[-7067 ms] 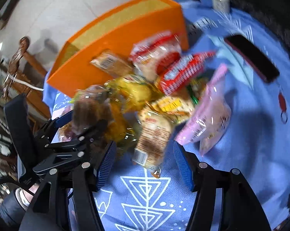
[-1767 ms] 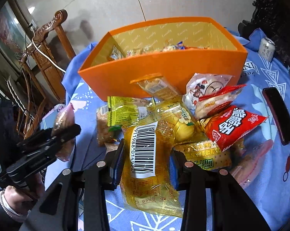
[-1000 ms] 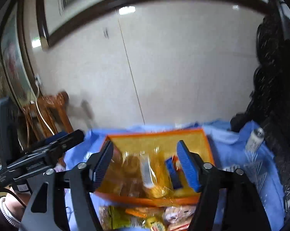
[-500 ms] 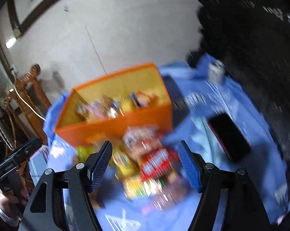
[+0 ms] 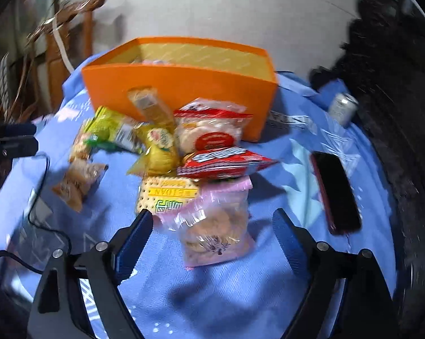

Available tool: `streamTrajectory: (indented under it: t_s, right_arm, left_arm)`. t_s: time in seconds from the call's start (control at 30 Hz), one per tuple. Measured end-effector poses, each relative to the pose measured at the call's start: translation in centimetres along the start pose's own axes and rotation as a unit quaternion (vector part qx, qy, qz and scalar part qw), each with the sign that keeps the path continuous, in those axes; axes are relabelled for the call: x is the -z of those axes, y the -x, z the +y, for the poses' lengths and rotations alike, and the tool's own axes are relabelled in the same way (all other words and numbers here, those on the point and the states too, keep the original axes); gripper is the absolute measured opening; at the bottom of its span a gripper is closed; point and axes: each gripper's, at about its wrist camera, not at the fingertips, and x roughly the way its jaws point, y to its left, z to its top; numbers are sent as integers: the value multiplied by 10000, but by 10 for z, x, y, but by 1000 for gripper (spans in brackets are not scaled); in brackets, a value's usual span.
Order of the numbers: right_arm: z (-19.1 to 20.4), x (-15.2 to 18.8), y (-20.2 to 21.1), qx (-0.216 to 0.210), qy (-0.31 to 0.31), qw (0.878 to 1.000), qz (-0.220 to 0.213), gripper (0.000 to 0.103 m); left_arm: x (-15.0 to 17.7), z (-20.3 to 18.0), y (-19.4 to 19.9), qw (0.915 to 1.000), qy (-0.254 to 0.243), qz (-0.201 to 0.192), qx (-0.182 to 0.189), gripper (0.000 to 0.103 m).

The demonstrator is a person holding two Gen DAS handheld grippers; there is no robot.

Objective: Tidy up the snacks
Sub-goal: 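Grasp the pink-and-white cookie bag with the right tool while the left grasps the brown packet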

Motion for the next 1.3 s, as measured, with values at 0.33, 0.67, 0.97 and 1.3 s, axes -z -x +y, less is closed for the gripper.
streamTrajectory:
  t_s: [0.33, 0.67, 0.97, 1.3]
  right_arm:
    - [13, 5, 0, -126, 742, 9972, 11, 87]
    - [-9, 6, -56, -520, 201, 9971, 511, 58]
    - [-14, 17, -35, -463, -418, 9970, 461, 40]
    - [-16, 24, -21, -736, -1540, 9839, 521, 40]
  left_arm:
    - [18, -4, -19, 9995, 97, 264, -166, 97]
    - [27, -6, -53, 9965, 384, 717, -181, 97]
    - [27, -13, -84, 9939, 380, 988, -294, 97]
    - [29, -2, -86, 9951, 526, 832, -128, 52]
